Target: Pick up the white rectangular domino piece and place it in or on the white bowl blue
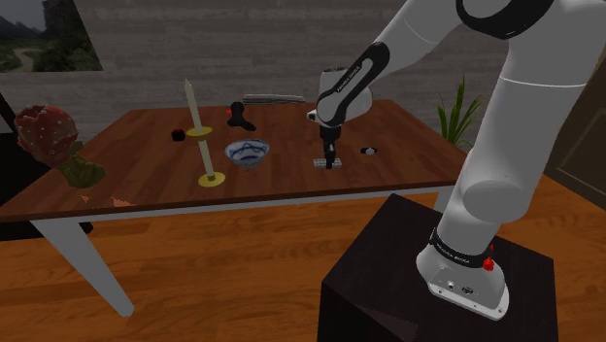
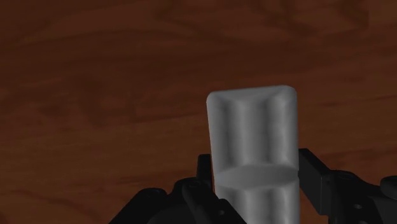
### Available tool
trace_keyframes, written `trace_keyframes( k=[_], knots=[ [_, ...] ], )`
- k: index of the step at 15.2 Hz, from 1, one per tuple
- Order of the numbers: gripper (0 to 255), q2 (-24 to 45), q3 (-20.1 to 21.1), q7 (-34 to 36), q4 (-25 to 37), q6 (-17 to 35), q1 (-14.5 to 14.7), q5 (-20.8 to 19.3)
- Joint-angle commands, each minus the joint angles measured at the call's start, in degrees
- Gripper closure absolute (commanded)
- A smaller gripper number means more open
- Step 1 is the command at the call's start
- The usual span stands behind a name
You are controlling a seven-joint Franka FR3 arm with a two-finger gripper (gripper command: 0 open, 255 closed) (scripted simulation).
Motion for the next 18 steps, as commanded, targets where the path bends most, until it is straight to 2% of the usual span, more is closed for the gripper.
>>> trace_keyframes(
  k=[1,18],
  knots=[
    [255,-1.4,-0.1,0.4,0.3,-1.7,0.0,-0.6],
    [255,-10.6,0.4,2.2,5.2,-15.5,0.0,-3.4]
  ],
)
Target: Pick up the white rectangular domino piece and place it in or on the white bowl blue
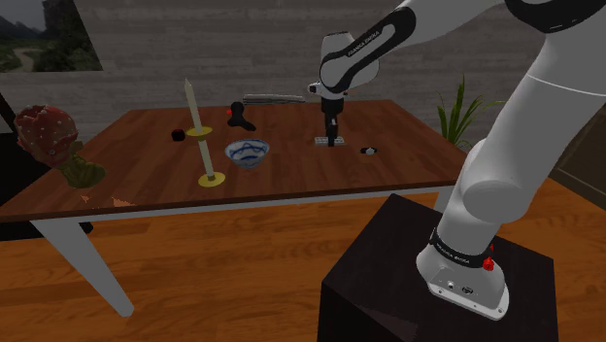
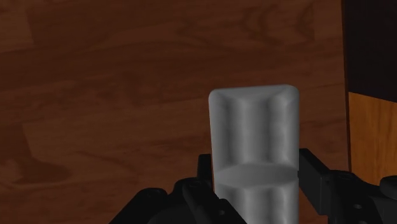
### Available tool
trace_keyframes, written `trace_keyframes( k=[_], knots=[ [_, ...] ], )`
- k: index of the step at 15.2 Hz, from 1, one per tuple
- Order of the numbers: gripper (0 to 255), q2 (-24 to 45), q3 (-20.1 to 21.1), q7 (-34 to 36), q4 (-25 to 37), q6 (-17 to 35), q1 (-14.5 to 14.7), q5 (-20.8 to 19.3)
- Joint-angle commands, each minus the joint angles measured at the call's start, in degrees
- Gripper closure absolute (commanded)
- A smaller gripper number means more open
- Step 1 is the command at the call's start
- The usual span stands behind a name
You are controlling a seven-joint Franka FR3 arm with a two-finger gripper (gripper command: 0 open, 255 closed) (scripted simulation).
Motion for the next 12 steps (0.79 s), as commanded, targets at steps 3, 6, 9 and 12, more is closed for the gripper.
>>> trace_keyframes(
  k=[3,6,9,12],
  knots=[
    [255,-1.5,0.2,0.3,1.5,-3.0,0.0,-0.3],
    [255,3.6,1.5,1.9,7.1,-3.8,1.6,1.5],
    [255,8.8,2.7,3.4,13.3,-5.0,2.8,3.0],
    [255,14.1,3.8,4.9,20.1,-6.6,3.9,4.3]
  ],
)
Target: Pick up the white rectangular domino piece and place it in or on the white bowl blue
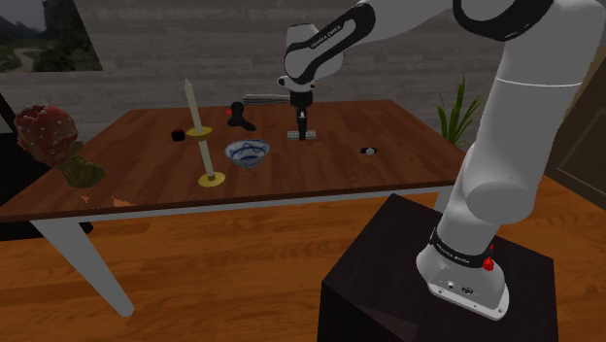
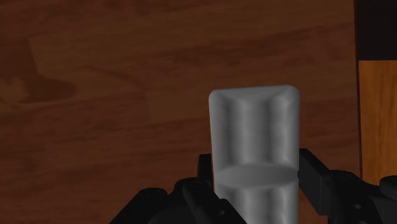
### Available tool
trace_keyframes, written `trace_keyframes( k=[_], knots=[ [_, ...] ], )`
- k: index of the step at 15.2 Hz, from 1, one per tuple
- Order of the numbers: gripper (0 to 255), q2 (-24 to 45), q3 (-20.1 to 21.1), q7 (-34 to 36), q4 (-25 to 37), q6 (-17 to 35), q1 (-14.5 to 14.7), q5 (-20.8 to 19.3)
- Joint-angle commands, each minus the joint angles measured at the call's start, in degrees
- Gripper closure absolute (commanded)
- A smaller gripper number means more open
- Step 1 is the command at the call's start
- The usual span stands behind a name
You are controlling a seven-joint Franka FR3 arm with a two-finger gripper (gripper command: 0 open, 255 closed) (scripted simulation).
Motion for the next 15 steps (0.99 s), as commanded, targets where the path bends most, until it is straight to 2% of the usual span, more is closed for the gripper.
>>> trace_keyframes(
  k=[1,9,12,15],
  knots=[
    [255,4.1,0.6,0.6,5.6,-1.6,0.5,1.0],
    [255,20.0,2.9,4.3,28.7,-9.1,2.1,3.4],
    [255,27.2,3.6,5.7,40.0,-13.3,2.4,4.1],
    [255,36.1,4.3,7.1,54.9,-19.3,2.3,4.7]
  ],
)
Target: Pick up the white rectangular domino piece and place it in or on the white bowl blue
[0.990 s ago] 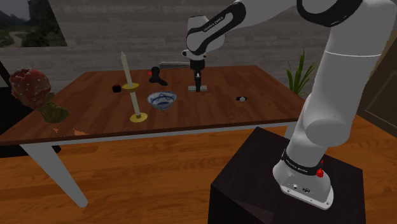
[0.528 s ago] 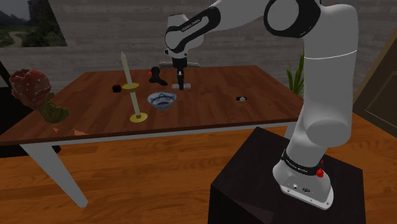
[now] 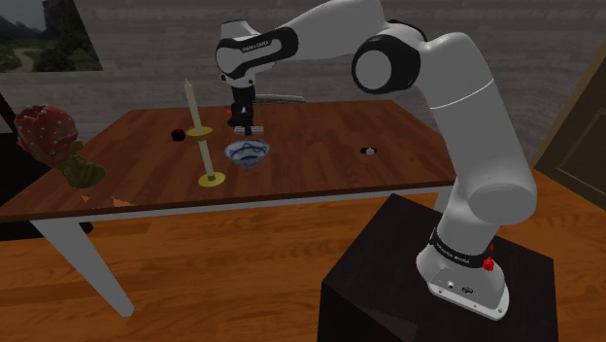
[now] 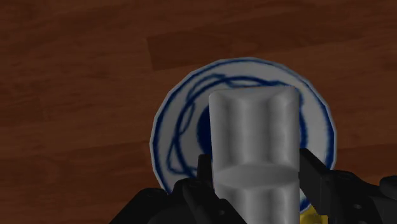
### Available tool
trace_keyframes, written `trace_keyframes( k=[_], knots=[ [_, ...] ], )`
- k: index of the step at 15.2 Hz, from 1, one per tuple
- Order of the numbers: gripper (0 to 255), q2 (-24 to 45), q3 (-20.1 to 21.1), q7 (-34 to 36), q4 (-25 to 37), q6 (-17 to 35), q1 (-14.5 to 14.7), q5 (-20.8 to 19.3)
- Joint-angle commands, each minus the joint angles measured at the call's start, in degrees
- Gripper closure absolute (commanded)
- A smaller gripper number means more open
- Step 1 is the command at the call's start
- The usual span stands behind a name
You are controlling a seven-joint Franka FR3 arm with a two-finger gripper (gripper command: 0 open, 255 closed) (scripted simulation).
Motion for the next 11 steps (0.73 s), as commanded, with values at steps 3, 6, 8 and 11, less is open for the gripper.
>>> trace_keyframes(
  k=[3,6,8,11],
  knots=[
    [255,3.5,0.3,0.5,3.6,-0.1,0.0,0.3],
    [255,3.9,0.3,0.5,1.9,1.9,0.1,0.3],
    [255,4.2,0.3,0.5,0.9,3.3,0.1,0.3],
    [255,4.7,0.4,0.5,-0.5,5.2,0.2,0.4]
  ],
)
